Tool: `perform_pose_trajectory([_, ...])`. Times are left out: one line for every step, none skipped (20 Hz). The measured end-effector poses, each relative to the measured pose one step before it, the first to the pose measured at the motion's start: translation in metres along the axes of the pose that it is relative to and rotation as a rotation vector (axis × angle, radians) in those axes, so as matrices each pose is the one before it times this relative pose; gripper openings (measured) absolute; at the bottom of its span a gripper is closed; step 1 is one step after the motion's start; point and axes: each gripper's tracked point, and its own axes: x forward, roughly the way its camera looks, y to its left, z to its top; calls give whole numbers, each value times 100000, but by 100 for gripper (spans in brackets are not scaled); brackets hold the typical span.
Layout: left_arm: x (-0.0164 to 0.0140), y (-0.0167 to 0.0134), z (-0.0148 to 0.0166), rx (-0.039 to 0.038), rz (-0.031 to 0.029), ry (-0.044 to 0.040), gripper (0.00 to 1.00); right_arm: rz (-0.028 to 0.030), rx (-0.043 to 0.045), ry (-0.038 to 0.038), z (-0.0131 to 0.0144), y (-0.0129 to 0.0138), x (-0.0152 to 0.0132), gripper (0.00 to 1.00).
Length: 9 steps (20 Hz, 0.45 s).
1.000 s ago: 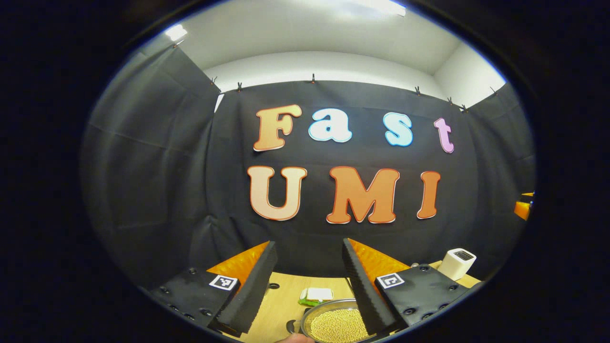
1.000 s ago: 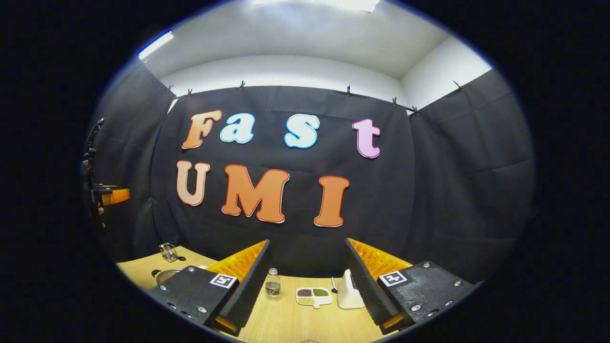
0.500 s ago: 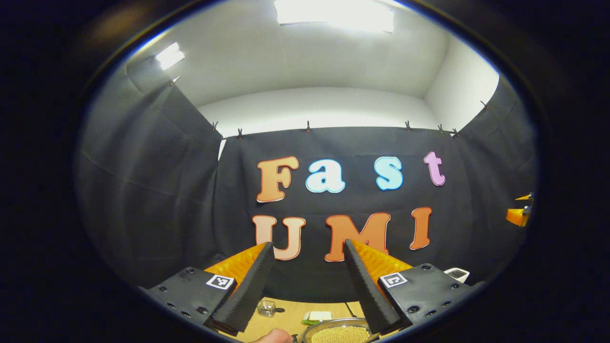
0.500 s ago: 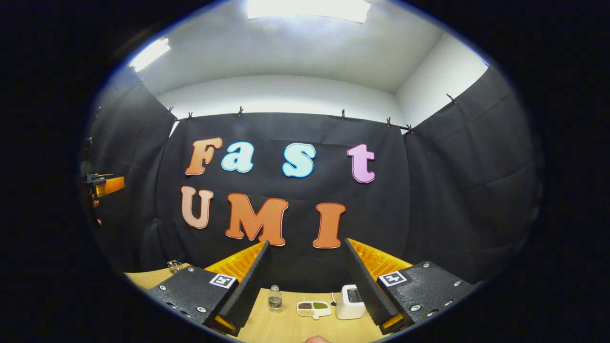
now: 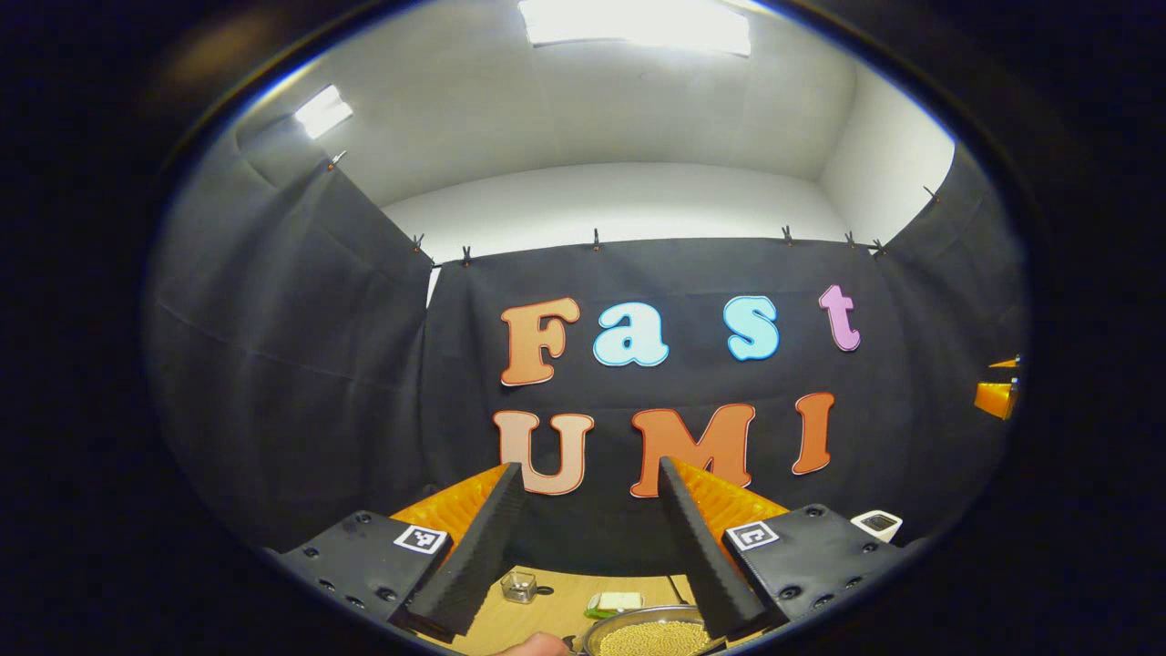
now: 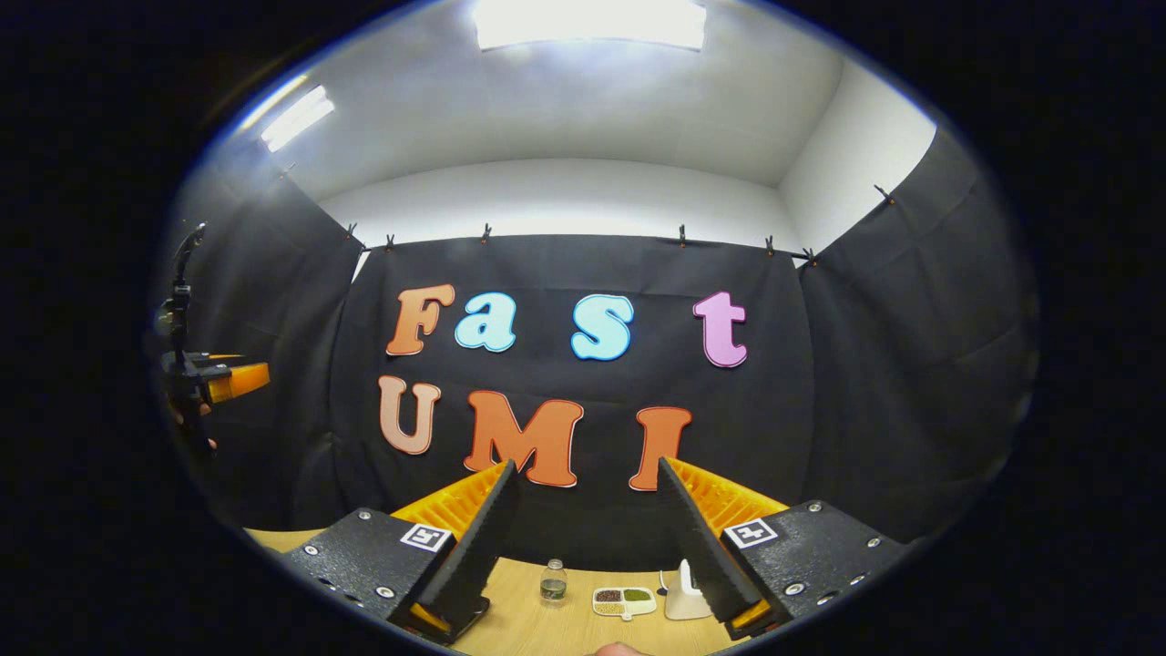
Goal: First push the handle of the pot to place it horizontally, then grasp the pot with both hands and set it on the induction cooktop.
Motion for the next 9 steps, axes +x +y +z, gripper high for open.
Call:
perform_pose_trajectory([125, 50, 30, 662, 814, 229, 98, 468, -279, -401, 61, 315, -3, 93])
perform_pose_trajectory([100, 153, 87, 577, 570, 18, 98, 601, -236, -571, 61, 245, 116, 93])
perform_pose_trajectory([64, -87, -20, 226, -58, -299, 98, 851, -151, -799, 169, 368, -45, 93])
perform_pose_trajectory([-29, -139, -40, 75, -802, -200, 98, 689, 199, -921, 140, 205, 151, 94])
perform_pose_trajectory([-18, -54, 15, -64, -387, -14, 98, 314, 345, -567, 115, 102, -49, 94])
perform_pose_trajectory([-40, 128, 162, 284, 156, -346, 98, 414, 225, -286, 7, 125, 123, 94])
perform_pose_trajectory([42, 121, 298, 370, 489, -792, 99, 636, 110, -319, 26, 144, 6, 94])
perform_pose_trajectory([-28, 159, 359, 390, 658, -832, 98, 492, 228, -282, -12, 36, 65, 94])
perform_pose_trajectory([0, -20, 332, 773, 341, -484, 98, 264, 326, -254, -32, -36, 1, 94])
